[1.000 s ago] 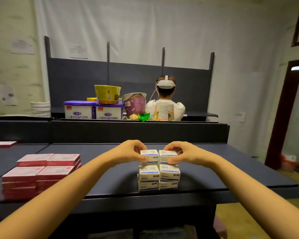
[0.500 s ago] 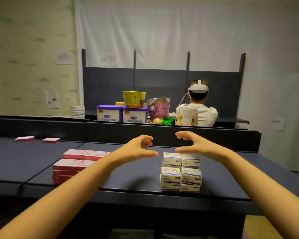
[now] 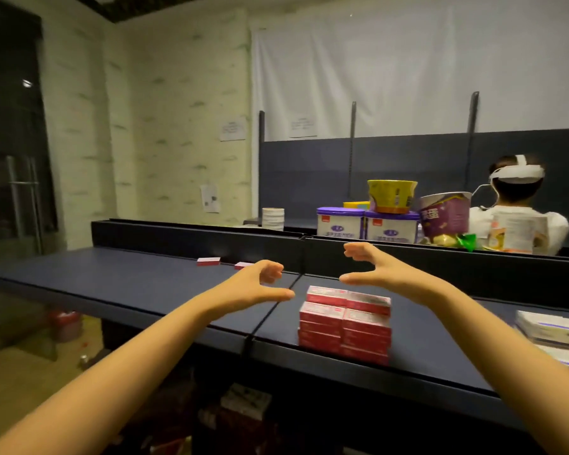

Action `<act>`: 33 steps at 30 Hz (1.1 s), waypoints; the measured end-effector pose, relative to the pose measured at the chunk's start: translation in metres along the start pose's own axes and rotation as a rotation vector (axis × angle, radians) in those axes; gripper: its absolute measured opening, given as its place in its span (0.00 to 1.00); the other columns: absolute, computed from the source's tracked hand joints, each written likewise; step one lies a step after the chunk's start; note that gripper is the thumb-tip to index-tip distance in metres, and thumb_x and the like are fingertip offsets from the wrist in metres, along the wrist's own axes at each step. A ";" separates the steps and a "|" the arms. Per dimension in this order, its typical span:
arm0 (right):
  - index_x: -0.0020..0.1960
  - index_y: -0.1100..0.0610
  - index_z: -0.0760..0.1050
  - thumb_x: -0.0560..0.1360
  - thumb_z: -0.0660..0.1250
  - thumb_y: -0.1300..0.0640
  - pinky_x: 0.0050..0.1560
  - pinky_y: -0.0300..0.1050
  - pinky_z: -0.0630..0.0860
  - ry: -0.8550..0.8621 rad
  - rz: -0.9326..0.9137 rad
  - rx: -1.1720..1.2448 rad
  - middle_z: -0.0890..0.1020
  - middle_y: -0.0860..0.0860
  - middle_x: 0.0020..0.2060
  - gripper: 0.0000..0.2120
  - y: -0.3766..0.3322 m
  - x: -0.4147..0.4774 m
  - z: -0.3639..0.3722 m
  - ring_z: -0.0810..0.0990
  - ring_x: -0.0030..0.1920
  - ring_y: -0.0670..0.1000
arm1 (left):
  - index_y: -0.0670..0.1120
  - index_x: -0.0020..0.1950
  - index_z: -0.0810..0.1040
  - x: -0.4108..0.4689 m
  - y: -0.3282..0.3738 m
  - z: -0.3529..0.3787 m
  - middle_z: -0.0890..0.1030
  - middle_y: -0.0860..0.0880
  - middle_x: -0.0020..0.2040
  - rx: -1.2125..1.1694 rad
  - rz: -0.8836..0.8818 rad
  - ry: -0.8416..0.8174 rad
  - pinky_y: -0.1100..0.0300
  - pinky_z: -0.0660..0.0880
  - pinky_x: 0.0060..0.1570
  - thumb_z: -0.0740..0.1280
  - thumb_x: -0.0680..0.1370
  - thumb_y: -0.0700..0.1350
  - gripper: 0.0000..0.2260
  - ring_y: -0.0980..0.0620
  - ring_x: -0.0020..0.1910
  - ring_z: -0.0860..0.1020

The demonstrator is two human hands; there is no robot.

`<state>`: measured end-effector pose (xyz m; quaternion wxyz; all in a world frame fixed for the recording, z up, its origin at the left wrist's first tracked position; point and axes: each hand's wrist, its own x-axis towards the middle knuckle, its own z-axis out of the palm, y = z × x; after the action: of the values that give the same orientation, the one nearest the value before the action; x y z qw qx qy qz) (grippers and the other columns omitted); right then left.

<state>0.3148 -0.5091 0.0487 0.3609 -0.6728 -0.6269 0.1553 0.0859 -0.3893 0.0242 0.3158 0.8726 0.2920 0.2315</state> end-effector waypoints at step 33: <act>0.72 0.57 0.58 0.70 0.72 0.55 0.69 0.47 0.61 -0.035 0.236 0.028 0.63 0.55 0.72 0.36 0.013 0.327 0.200 0.64 0.71 0.54 | 0.44 0.73 0.61 0.184 -0.307 -0.185 0.68 0.46 0.71 0.005 -0.085 0.011 0.63 0.64 0.62 0.73 0.71 0.50 0.35 0.50 0.68 0.69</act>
<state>0.2467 -0.1382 -0.0189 0.3384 -0.7340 -0.5474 0.2171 -0.0020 0.0017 -0.0178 0.3218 0.8588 0.3312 0.2217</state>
